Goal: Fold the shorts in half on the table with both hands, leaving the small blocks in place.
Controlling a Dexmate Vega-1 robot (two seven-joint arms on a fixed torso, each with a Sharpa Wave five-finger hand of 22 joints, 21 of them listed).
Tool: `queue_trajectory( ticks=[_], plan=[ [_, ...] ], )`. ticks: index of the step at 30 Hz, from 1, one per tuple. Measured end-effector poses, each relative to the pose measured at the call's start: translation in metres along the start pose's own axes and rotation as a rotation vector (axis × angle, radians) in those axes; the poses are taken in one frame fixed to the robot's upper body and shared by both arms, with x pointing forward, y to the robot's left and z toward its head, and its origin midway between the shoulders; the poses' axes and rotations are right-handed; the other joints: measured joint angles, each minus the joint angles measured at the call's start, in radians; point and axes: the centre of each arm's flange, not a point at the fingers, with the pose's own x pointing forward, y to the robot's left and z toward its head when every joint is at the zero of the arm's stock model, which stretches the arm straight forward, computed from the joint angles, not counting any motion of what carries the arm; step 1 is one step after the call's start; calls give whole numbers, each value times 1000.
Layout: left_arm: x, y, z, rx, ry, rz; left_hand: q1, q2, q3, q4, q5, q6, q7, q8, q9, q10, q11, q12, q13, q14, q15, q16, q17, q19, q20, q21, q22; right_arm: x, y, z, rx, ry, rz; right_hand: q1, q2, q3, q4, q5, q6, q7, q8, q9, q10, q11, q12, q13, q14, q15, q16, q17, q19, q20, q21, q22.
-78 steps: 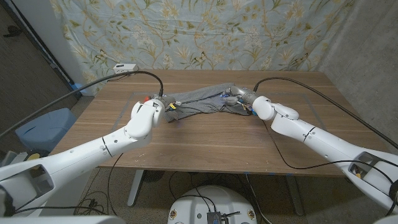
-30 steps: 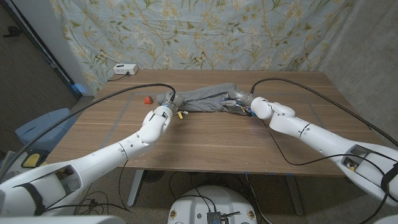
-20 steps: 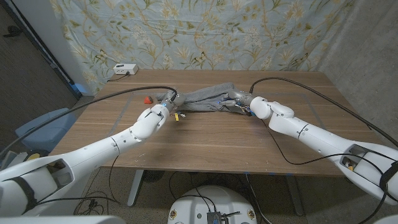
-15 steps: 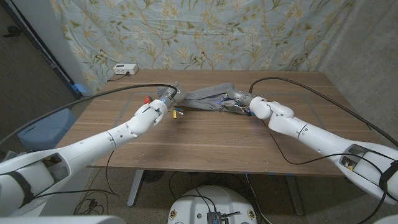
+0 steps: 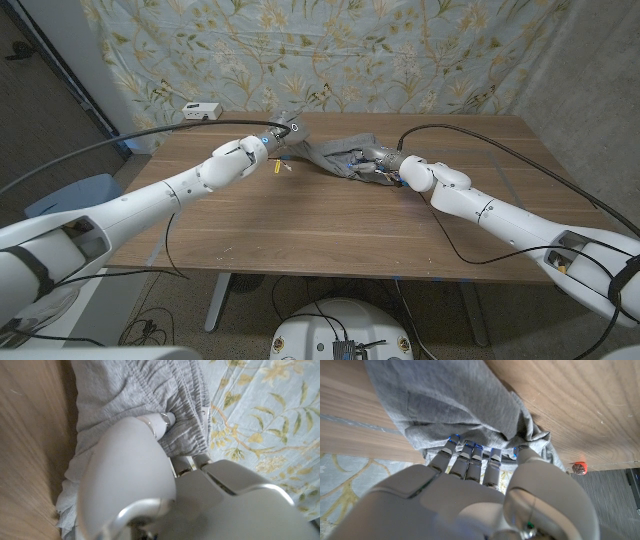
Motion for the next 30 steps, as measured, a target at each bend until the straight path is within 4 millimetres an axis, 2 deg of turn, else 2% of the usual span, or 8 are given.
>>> queue_trajectory(
  ticks=[4, 5, 8, 15, 24, 26, 30],
  plan=[
    [5, 8, -1, 43, -36, 47, 0, 0, 0, 0, 0, 0, 0, 0, 0, -1, -1, 0, 5, 0, 0, 5, 4, -2, -2, 0, -6, 0, 2, -2, -2, 1, 4, 0, 0, 1, -1, 0, 0, 0, -3, 0, 4, -4, 0, 0, 0, 0, 5, -1, 0, 0, 6, 0],
    [14, 13, -9, 73, -45, 70, 0, 0, 0, 0, -1, 0, 0, 0, -1, -3, -3, 0, 5, 0, 0, 5, 4, -2, -1, 0, -8, 0, 2, -1, -5, -3, 8, 0, 0, 3, -3, 0, 0, 0, -3, 0, 4, -4, 0, 0, 0, 0, 5, 0, 0, 0, 6, 0],
    [22, 20, -16, 111, -68, 106, 0, 0, 4, 4, -1, 0, 0, 0, -3, -6, -6, 0, 9, 0, 0, 8, 6, -5, -5, 0, -13, 1, 3, -3, -7, -3, 10, 0, 0, 4, -4, 0, 0, 0, -3, 0, 4, -4, 0, 0, 0, 0, 5, 0, 0, 0, 6, 0],
    [39, 35, -23, 190, -130, 180, 0, 0, 5, 5, -4, 3, -4, 0, -11, -2, -9, 0, 19, 0, 0, 10, 9, -7, -6, 0, -24, 3, 5, -3, -15, -16, 18, 0, 0, 4, -4, 0, -1, -1, -4, 0, 4, -4, -2, 0, 0, 0, 5, -3, -1, 0, 6, 0],
    [60, 53, -24, 262, -209, 265, 0, 0, 5, 5, -4, -1, -7, 0, -17, -8, -15, 0, 28, 0, 0, 10, 11, -13, -9, 7, -39, 7, 6, -7, -20, -22, 26, 4, 4, 8, -8, 0, -2, -2, -3, 0, 2, -6, -3, 0, -4, 0, 5, -5, -1, 0, 6, 0],
    [73, 61, -24, 286, -237, 290, 0, 0, 5, 5, -4, -1, -7, 0, -17, -8, -15, 0, 32, 0, 0, 6, 11, -13, -8, 7, -43, 8, 6, -8, -22, -25, 28, 4, 4, 8, -8, 0, -2, -2, -3, 0, 2, -6, -6, 0, -4, 0, 4, -5, -3, -2, 6, 0],
    [82, 66, -21, 299, -266, 318, 0, 0, 5, 5, -4, -1, -7, 0, -21, -8, -15, 0, 37, 0, 0, 6, 11, -13, -8, 7, -50, 9, 6, -9, -23, -27, 31, 5, 5, 9, -9, 0, -2, -2, -3, 0, 0, -8, -7, 0, -4, -1, 3, -5, -3, -2, 4, 0]
  ],
)
